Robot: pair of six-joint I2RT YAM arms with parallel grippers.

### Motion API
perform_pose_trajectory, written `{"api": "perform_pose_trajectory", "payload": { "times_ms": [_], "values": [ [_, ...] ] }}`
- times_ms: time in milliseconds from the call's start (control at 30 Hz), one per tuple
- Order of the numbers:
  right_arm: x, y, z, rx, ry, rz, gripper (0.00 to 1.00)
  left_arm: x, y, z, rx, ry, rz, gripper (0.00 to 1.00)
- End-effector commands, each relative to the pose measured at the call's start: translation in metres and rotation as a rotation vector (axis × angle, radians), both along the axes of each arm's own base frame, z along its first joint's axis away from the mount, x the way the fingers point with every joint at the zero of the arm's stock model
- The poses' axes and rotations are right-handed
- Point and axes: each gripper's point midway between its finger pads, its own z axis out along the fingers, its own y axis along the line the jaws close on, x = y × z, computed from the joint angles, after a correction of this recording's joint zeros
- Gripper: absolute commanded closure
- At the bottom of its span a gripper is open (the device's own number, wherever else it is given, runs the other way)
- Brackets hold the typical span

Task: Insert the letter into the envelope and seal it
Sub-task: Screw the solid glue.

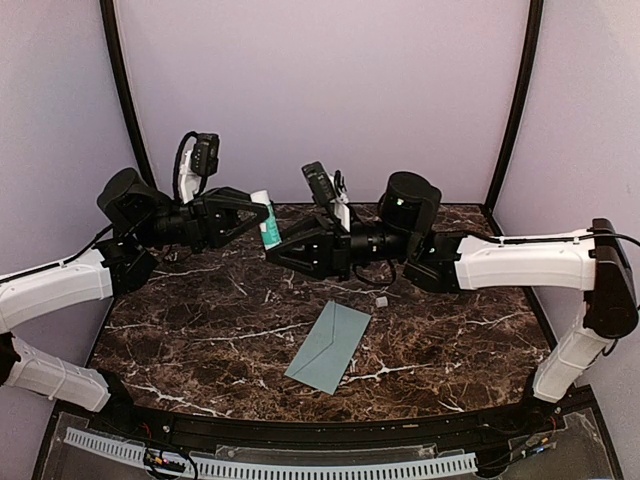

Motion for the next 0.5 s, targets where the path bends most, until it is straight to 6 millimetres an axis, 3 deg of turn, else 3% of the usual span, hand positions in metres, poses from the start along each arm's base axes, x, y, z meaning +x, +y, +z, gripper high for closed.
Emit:
{"api": "perform_pose_trajectory", "payload": {
  "times_ms": [0,133,233,467],
  "values": [
    [-0.004,0.003,0.010,0.018,-0.025,0.003,0.71,-0.004,0.003,0.003,-0.013,-0.027,-0.004,1.00],
    [0.002,0.001,0.013,0.016,-0.033,-0.044,0.83,-0.002,0.003,0.001,-0.004,-0.027,0.010,1.00],
    [0.020,-0.003,0.015,0.000,-0.039,-0.181,0.88,0.005,0.005,-0.001,0.010,-0.062,0.073,1.00],
    [0.068,-0.005,0.000,-0.150,-0.080,-0.575,0.88,0.058,0.008,-0.042,0.229,-0.033,0.454,1.00]
  ]
}}
